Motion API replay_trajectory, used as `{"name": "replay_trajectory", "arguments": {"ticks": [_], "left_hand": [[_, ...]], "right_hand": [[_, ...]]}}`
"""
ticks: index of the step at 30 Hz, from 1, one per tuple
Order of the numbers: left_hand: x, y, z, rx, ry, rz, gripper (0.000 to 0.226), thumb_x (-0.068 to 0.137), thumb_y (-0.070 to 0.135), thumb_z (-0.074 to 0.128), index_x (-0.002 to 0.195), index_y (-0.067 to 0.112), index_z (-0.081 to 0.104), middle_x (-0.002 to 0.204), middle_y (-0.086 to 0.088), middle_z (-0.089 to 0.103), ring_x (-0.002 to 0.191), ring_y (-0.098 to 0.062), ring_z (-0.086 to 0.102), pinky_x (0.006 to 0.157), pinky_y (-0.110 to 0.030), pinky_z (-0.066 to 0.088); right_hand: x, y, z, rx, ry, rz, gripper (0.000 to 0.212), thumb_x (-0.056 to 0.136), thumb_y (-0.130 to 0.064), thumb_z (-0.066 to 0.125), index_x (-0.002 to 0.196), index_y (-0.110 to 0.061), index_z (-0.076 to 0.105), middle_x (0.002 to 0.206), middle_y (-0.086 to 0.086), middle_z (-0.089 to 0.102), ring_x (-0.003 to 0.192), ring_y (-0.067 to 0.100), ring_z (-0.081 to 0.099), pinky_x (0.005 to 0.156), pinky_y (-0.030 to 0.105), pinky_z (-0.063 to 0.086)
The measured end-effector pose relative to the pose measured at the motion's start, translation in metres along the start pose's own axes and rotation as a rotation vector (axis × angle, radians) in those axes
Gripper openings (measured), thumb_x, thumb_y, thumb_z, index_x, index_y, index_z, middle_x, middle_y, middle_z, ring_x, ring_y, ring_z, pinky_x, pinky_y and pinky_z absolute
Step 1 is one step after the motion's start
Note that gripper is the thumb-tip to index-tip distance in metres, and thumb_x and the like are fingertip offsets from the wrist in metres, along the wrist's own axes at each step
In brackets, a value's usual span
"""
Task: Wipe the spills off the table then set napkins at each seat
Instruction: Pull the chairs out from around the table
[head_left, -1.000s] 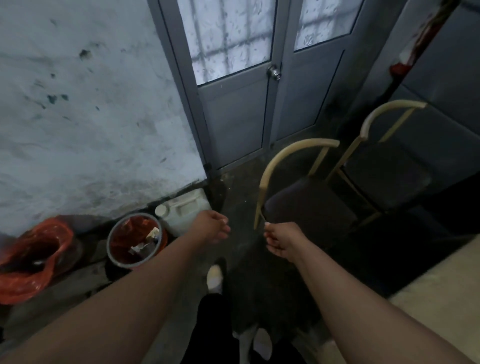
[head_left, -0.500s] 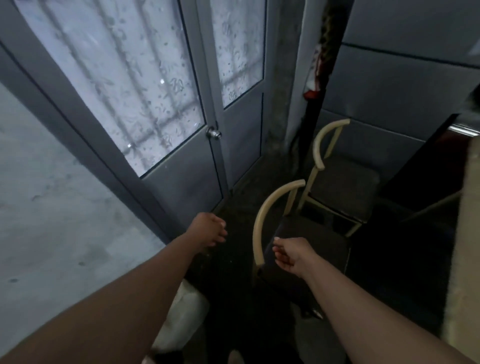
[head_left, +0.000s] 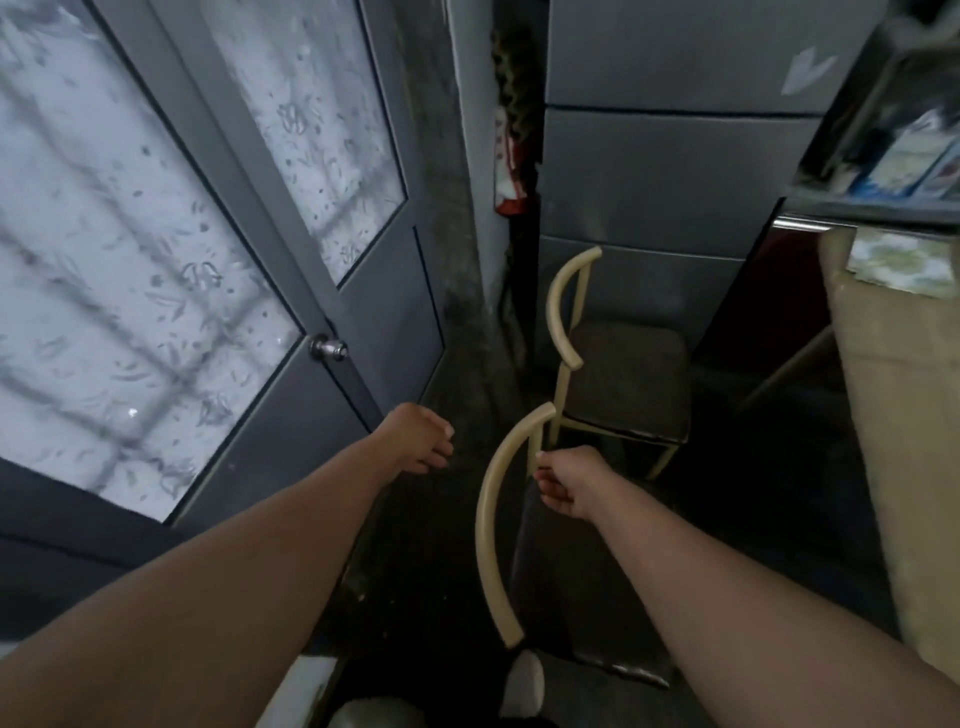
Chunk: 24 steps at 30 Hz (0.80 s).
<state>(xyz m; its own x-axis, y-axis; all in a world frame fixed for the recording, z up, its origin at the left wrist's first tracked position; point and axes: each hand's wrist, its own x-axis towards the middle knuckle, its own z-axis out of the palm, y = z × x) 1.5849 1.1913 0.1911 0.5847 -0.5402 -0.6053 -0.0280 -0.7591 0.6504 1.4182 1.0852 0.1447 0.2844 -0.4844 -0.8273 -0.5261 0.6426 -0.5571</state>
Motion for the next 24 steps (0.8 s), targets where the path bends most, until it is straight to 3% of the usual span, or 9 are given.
{"name": "replay_trajectory", "arguments": {"ticks": [4, 7, 10, 14, 18, 21, 24], "left_hand": [[0.022, 0.021, -0.002, 0.073, -0.047, -0.023, 0.026, 0.095, 0.002, 0.045, 0.116, 0.0, 0.06, 0.121, -0.02, 0.065, 0.112, -0.035, 0.063, 0.098, -0.047, 0.051], [0.043, 0.042, 0.004, 0.152, -0.164, -0.065, 0.032, 0.099, 0.011, 0.043, 0.13, 0.005, 0.052, 0.132, -0.015, 0.058, 0.119, -0.029, 0.059, 0.096, -0.038, 0.05], [0.06, 0.063, 0.015, 0.156, -0.197, -0.067, 0.025, 0.099, 0.015, 0.047, 0.119, 0.007, 0.058, 0.121, -0.011, 0.064, 0.1, -0.023, 0.063, 0.084, -0.033, 0.049], [0.086, 0.08, 0.034, 0.251, -0.259, -0.054, 0.017, 0.097, 0.018, 0.05, 0.109, 0.012, 0.061, 0.113, -0.01, 0.066, 0.094, -0.02, 0.065, 0.088, -0.035, 0.051], [0.11, 0.104, 0.066, 0.384, -0.336, -0.008, 0.01, 0.096, 0.016, 0.051, 0.098, 0.014, 0.061, 0.106, -0.01, 0.067, 0.088, -0.018, 0.065, 0.086, -0.035, 0.053], [0.125, 0.12, 0.096, 0.492, -0.398, 0.055, 0.015, 0.096, 0.014, 0.051, 0.106, 0.009, 0.062, 0.101, -0.009, 0.067, 0.084, -0.018, 0.065, 0.076, -0.031, 0.05], [0.137, 0.126, 0.12, 0.601, -0.477, 0.13, 0.017, 0.096, 0.016, 0.05, 0.107, 0.01, 0.062, 0.102, -0.009, 0.068, 0.082, -0.018, 0.067, 0.07, -0.028, 0.049]], "right_hand": [[0.016, -0.019, 0.001, 0.032, 0.017, 0.025, 0.019, 0.093, -0.017, 0.059, 0.108, -0.008, 0.066, 0.081, 0.004, 0.064, 0.069, 0.012, 0.058, 0.063, 0.027, 0.05], [0.032, -0.033, -0.007, 0.086, 0.032, 0.031, 0.019, 0.093, -0.014, 0.059, 0.109, -0.006, 0.065, 0.082, 0.005, 0.064, 0.068, 0.012, 0.058, 0.062, 0.028, 0.05], [0.041, -0.043, -0.022, 0.141, 0.046, 0.053, 0.017, 0.092, -0.012, 0.059, 0.107, -0.006, 0.065, 0.078, 0.005, 0.061, 0.067, 0.013, 0.056, 0.064, 0.027, 0.05], [0.054, -0.048, -0.043, 0.224, 0.083, 0.063, 0.013, 0.093, -0.016, 0.06, 0.102, -0.009, 0.066, 0.081, 0.004, 0.063, 0.075, 0.014, 0.058, 0.072, 0.029, 0.051], [0.065, -0.049, -0.063, 0.36, 0.163, 0.076, 0.007, 0.094, -0.015, 0.058, 0.093, -0.009, 0.063, 0.078, 0.005, 0.06, 0.07, 0.014, 0.055, 0.079, 0.032, 0.049], [0.072, -0.043, -0.078, 0.46, 0.234, 0.106, 0.007, 0.094, -0.014, 0.059, 0.088, -0.01, 0.06, 0.079, 0.005, 0.06, 0.074, 0.015, 0.056, 0.09, 0.036, 0.051], [0.084, -0.033, -0.083, 0.542, 0.305, 0.121, 0.013, 0.094, -0.015, 0.059, 0.081, -0.012, 0.059, 0.074, 0.004, 0.059, 0.067, 0.014, 0.054, 0.083, 0.036, 0.051]]}}
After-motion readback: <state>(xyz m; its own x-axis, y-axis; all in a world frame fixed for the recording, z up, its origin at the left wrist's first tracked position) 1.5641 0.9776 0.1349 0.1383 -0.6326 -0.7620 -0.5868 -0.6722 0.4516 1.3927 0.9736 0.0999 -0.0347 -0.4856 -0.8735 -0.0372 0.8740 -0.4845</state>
